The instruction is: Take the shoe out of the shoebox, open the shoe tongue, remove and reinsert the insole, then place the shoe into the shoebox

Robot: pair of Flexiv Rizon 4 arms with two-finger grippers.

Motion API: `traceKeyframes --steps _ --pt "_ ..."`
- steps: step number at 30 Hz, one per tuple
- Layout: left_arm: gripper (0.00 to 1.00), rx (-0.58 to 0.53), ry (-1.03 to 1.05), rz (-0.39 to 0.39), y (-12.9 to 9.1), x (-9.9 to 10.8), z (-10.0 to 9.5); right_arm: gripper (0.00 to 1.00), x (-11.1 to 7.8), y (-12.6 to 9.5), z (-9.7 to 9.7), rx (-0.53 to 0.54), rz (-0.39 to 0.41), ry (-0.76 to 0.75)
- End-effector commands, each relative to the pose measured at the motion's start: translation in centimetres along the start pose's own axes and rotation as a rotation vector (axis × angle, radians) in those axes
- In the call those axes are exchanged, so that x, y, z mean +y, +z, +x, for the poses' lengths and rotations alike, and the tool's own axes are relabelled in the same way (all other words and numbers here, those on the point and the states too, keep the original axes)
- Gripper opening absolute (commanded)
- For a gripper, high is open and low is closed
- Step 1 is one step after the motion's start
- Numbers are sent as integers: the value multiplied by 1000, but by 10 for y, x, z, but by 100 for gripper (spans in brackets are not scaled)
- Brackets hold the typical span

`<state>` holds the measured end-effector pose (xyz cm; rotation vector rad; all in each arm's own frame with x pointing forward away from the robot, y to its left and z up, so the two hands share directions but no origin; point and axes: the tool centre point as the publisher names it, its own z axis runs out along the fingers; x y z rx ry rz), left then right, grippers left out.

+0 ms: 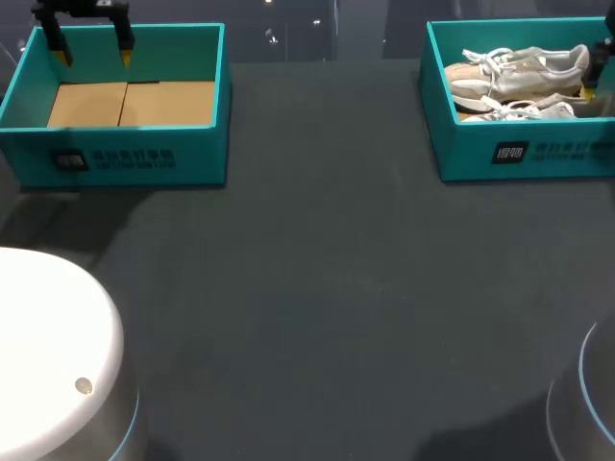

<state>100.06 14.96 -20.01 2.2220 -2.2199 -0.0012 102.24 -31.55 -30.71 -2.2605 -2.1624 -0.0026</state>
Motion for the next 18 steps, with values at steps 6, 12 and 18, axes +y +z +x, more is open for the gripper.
traceKeyframes --steps 6,12,18 --pt "100 0 0 0 0 0 0 76 -3 5 -6 13 -17 1" --pt "100 0 0 0 0 0 0 75 -3 13 -8 16 -23 -5" --pt "100 0 0 0 0 0 0 72 -2 19 -8 16 -29 -5"
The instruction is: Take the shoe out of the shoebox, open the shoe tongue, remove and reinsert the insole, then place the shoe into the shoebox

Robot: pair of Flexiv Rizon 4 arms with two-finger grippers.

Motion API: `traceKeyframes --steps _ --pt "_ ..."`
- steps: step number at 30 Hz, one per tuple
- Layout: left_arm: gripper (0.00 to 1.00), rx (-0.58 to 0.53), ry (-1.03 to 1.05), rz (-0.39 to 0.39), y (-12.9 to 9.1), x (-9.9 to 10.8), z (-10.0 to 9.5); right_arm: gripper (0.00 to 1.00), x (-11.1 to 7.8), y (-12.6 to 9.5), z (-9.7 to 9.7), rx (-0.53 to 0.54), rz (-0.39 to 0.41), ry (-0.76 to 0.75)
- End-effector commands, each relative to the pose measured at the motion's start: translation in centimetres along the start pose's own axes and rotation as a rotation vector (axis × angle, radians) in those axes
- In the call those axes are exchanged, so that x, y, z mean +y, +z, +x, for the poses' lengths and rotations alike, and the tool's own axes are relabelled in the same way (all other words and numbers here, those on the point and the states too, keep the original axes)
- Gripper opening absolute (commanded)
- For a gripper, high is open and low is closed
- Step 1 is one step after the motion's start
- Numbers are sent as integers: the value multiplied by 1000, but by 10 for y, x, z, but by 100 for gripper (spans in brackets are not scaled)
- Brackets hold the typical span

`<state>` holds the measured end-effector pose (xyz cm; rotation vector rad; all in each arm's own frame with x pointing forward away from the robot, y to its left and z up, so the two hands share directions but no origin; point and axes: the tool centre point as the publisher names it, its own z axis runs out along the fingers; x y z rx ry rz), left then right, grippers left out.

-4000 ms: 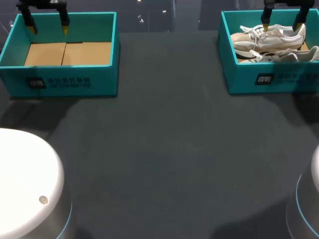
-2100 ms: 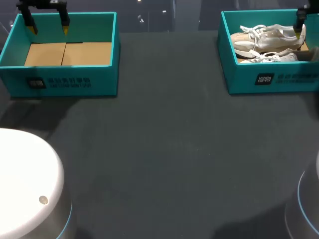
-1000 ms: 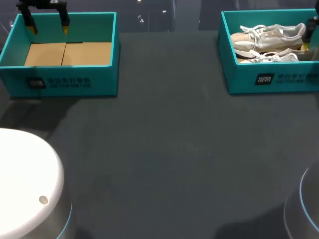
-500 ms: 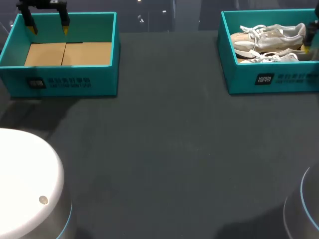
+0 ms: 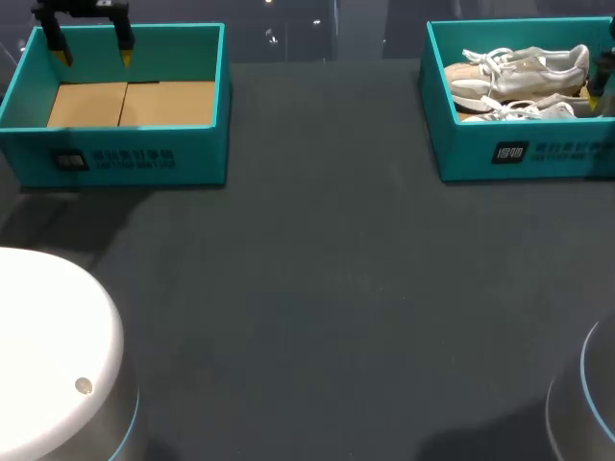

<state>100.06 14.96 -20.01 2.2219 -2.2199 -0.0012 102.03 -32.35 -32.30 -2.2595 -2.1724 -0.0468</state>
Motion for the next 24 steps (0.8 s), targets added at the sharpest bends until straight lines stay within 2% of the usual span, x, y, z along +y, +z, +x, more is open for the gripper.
traceKeyframes --steps 1,13,18,24 --pt "100 0 0 0 0 0 0 71 0 4 0 -1 -5 1" --pt "100 0 0 0 0 0 0 68 0 17 -3 -10 -14 -1" --pt "100 0 0 0 0 0 0 64 -1 20 -8 -14 -9 4" --pt "100 0 0 0 0 0 0 66 -2 25 -10 -21 -3 6"
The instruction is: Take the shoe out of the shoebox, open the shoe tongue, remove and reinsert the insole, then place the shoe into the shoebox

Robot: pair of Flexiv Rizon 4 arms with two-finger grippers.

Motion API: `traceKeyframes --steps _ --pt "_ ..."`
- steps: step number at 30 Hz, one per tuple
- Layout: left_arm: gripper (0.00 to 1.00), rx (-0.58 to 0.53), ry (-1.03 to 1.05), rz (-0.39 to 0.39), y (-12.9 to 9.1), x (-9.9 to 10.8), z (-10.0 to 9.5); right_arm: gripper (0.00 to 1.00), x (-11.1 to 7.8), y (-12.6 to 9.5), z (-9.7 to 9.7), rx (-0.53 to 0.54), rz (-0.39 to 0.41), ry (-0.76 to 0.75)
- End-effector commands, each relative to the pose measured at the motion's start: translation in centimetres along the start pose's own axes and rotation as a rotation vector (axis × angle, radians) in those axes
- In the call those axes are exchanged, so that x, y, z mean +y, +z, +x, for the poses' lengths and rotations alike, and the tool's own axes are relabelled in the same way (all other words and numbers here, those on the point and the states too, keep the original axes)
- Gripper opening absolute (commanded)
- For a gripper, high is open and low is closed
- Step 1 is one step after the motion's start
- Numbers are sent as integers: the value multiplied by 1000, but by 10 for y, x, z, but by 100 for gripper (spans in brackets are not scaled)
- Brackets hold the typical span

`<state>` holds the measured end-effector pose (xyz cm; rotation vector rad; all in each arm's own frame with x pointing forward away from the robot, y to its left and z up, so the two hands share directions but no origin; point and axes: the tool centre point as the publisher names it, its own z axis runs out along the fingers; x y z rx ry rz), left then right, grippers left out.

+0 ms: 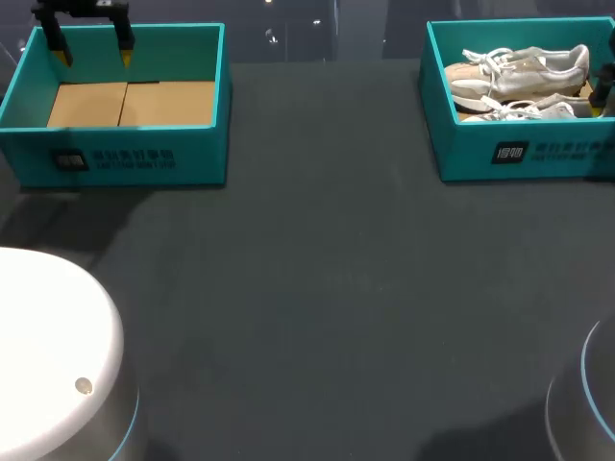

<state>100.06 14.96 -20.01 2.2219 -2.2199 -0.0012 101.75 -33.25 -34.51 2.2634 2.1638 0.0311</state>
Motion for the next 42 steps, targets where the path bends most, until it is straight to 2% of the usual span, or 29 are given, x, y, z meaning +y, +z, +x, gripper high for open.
traceKeyframes --steps 1,13,16,17,18,22,23,24,25,35,42 --pt "100 0 0 0 0 0 0 67 0 4 0 -7 5 0" --pt "100 0 0 0 0 0 0 67 -1 13 4 -13 20 -2" --pt "100 0 0 0 0 0 0 64 -1 16 4 -21 29 7" --pt "100 0 0 0 0 0 0 61 -1 17 4 -22 30 7" --pt "100 0 0 0 0 0 0 53 -1 17 4 -23 32 8" --pt "100 0 0 0 0 0 0 39 -1 19 4 -24 38 11" --pt "100 0 0 0 0 0 0 32 -1 19 5 -24 38 12" --pt "100 0 0 0 0 0 0 18 -1 19 5 -24 38 13" --pt "100 0 0 0 0 0 0 0 -1 19 6 -23 38 14" --pt "100 0 0 0 0 0 0 0 -4 12 4 -19 42 35" --pt "100 0 0 0 0 0 0 0 -1 -3 1 -18 51 64"
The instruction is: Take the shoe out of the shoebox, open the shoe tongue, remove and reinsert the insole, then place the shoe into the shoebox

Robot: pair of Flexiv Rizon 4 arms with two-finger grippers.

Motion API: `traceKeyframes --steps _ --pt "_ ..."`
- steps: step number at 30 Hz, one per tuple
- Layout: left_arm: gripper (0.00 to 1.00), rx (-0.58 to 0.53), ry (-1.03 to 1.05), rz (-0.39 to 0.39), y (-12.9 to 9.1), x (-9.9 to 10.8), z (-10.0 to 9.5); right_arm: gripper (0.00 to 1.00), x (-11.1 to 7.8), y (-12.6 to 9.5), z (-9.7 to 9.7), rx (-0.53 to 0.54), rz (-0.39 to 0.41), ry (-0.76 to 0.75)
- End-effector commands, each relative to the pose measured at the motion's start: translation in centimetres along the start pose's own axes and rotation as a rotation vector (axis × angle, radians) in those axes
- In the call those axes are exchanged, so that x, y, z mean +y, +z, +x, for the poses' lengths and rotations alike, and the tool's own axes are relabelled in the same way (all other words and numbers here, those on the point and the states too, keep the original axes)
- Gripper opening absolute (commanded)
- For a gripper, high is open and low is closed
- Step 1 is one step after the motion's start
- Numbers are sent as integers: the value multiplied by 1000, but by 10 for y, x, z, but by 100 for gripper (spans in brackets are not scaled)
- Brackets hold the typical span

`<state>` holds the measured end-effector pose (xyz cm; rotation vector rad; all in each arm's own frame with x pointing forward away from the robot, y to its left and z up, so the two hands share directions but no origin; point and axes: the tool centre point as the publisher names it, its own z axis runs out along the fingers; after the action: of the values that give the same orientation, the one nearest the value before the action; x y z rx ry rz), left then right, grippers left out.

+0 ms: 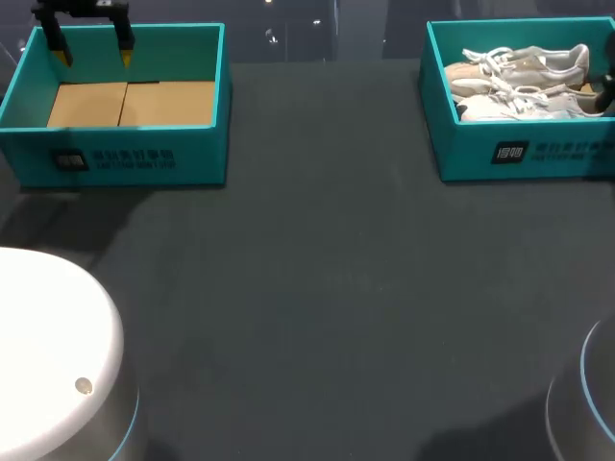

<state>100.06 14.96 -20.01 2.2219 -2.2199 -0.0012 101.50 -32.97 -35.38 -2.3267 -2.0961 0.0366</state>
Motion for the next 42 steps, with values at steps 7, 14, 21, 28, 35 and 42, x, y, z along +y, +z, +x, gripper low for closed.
traceKeyframes --steps 7,14,21,28,35,42 --pt "100 0 0 0 0 0 0 0 2 -29 2 -5 -3 13" --pt "100 0 0 0 0 0 0 0 8 -47 -1 -7 -32 26" --pt "100 0 0 0 0 0 0 0 8 -73 2 -17 -56 31" --pt "100 0 0 0 0 0 0 0 6 -113 7 -54 -81 33" --pt "100 0 0 0 0 0 0 0 7 -156 12 -95 -126 50" --pt "100 0 0 0 0 0 0 0 -1 -186 13 -133 -142 65"
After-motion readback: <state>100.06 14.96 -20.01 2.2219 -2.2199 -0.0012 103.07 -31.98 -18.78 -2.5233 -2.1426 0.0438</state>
